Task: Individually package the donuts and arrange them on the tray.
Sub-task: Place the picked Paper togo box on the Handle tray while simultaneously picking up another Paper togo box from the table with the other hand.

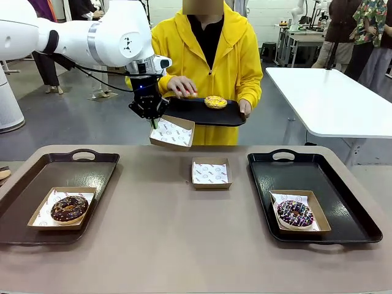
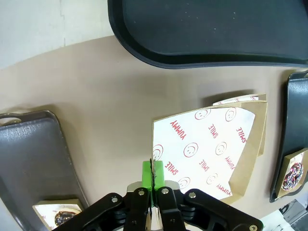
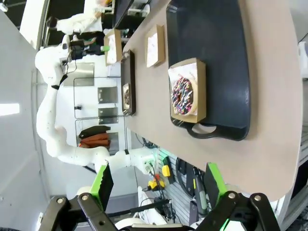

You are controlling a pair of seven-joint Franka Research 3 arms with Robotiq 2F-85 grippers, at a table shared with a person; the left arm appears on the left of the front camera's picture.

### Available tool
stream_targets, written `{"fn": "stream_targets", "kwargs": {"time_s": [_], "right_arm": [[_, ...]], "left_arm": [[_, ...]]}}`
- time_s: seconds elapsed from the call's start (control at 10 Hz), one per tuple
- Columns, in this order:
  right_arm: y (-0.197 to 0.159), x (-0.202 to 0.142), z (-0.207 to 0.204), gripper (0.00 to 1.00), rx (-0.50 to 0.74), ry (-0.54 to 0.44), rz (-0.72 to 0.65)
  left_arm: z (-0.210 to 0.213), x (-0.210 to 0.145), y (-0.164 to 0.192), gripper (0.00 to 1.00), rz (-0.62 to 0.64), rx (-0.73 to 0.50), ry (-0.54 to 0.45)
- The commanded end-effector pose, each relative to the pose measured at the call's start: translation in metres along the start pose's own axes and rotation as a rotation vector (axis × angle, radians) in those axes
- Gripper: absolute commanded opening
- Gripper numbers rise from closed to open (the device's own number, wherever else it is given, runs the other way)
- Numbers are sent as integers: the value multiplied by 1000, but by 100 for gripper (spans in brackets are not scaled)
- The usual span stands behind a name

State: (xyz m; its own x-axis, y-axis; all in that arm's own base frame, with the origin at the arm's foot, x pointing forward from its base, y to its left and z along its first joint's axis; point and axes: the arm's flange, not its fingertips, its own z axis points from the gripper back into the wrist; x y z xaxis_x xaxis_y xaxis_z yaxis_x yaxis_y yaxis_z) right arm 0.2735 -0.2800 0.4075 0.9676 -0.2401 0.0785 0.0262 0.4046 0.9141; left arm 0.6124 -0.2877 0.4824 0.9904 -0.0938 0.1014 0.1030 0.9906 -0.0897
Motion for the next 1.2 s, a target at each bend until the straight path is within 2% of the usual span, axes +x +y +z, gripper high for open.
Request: {"fn": "stream_targets", "kwargs": {"time_s": [0.0, 1.1], "right_arm": [[1, -3, 0, 100, 17, 22, 2], [1, -3, 0, 100, 17, 22, 2]], "left_arm": [[3, -5, 1, 0, -7, 3, 0], [3, -5, 1, 0, -7, 3, 0]]}}
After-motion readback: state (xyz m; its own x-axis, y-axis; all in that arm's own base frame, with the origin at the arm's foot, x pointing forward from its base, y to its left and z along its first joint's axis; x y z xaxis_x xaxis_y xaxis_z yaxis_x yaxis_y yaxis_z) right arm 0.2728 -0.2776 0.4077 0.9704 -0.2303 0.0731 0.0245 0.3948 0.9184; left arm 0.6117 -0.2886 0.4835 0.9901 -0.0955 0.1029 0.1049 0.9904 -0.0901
